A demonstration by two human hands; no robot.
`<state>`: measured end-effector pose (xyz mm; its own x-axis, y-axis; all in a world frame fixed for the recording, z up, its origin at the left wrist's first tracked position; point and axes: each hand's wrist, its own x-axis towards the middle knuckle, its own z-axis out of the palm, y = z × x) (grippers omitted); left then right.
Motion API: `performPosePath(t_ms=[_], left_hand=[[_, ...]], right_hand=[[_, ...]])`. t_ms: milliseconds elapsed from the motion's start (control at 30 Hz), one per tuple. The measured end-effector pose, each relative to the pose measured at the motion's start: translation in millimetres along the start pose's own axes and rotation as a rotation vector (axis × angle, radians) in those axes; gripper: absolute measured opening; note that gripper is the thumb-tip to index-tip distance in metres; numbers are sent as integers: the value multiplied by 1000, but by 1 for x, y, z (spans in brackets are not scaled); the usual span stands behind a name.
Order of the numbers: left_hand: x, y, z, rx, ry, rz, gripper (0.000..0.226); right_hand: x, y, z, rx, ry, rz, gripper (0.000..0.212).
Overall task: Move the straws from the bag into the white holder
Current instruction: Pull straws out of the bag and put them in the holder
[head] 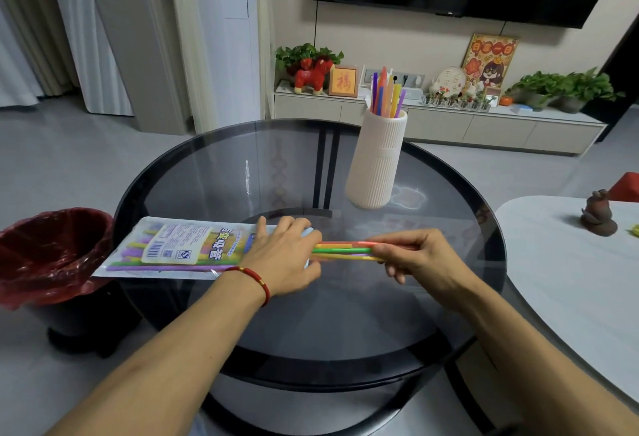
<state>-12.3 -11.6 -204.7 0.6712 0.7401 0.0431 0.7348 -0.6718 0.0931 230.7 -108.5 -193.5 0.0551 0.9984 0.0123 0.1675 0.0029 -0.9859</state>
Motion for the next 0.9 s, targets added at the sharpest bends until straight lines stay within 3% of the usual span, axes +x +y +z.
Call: performPosePath(t_ms=[133, 233, 333, 400, 533, 667, 800, 900], left_hand=[[1, 2, 0, -6, 10, -15, 26], [2, 4, -1, 0, 52, -37, 25], [2, 9, -3, 23, 75, -54, 26], [1, 16, -3, 30, 89, -48, 27], [0, 30, -1, 36, 100, 9, 29], [-1, 24, -3, 6, 117, -20, 26], [-1, 11, -2, 24, 49, -76, 29], [1, 12, -1, 18, 39, -59, 29]], right_hand=[[-3, 0, -20, 344, -21, 96, 40], [-7, 4, -23, 631, -51, 123, 69], [-7, 6, 2, 676, -50, 116, 91], [-2, 7, 29, 660, 24, 121, 82], [9, 8, 70, 457, 167, 48, 36], [18, 6, 60, 384, 236, 25, 10], [21, 1, 27, 379, 293, -1, 4], [18, 1, 26, 502, 341, -7, 11]])
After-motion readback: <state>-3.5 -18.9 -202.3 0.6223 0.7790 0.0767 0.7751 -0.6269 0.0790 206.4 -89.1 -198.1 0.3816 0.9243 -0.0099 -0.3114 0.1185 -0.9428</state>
